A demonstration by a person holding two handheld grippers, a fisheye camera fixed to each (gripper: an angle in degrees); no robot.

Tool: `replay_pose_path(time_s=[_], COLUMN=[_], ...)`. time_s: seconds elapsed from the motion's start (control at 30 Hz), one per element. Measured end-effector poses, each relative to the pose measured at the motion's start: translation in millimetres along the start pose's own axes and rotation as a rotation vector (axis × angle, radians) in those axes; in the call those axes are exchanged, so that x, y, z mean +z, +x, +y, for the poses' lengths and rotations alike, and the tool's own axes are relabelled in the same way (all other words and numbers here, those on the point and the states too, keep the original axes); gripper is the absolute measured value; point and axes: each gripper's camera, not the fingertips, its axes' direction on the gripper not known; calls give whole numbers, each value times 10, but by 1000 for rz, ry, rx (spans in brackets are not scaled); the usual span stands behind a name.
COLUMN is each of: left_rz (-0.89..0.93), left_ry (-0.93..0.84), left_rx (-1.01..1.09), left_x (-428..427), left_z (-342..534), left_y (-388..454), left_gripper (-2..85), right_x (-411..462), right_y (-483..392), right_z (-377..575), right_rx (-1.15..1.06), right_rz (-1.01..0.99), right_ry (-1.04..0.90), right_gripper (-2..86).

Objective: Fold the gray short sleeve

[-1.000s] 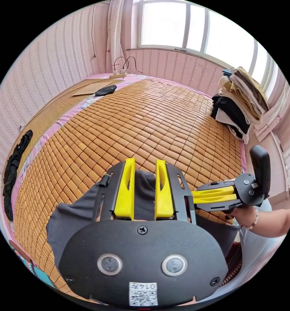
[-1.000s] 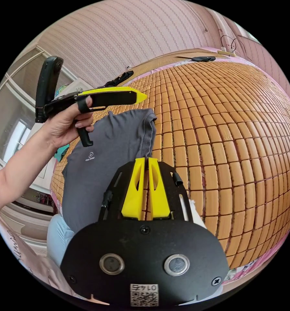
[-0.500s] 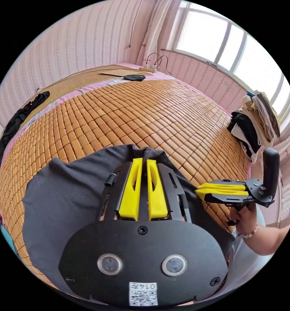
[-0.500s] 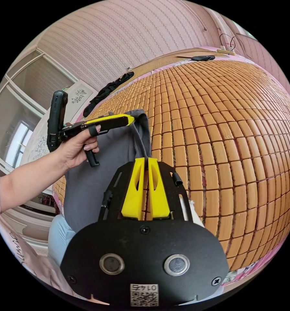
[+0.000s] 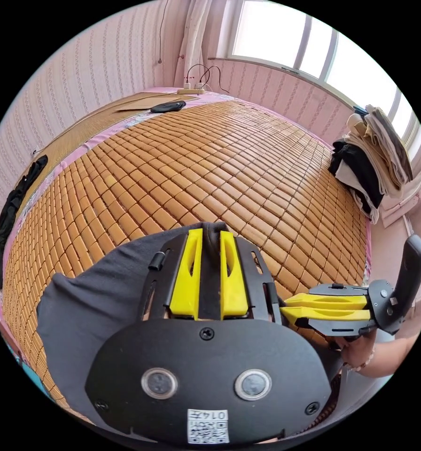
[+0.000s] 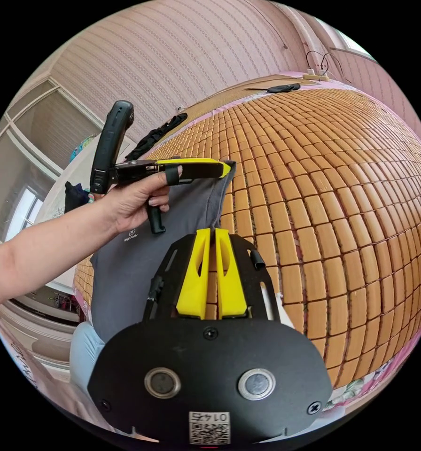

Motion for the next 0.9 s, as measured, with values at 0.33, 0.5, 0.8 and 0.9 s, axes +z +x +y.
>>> replay_pose_path(time_s=[0.33,0.5,0.8,0.9], left_rz=[22,0,80,26], left_ry=[39,-28,170,258], left_rx=[74,53,-4,6], left_x=[-213,-37,-938,-1605], left_z=[-14,-58,56,540], left_y=[-63,-60,-400,-602], left_gripper=[42,21,46,48], right_x=[73,184,408,415], right_y=[127,22,-44,-120], right_z=[30,48,133,198], right_rx=[81,58,76,49], right_rz=[-60,-26,-72,-22], right_ry=[19,11,-6,-20], right_gripper=[10,11,18,26])
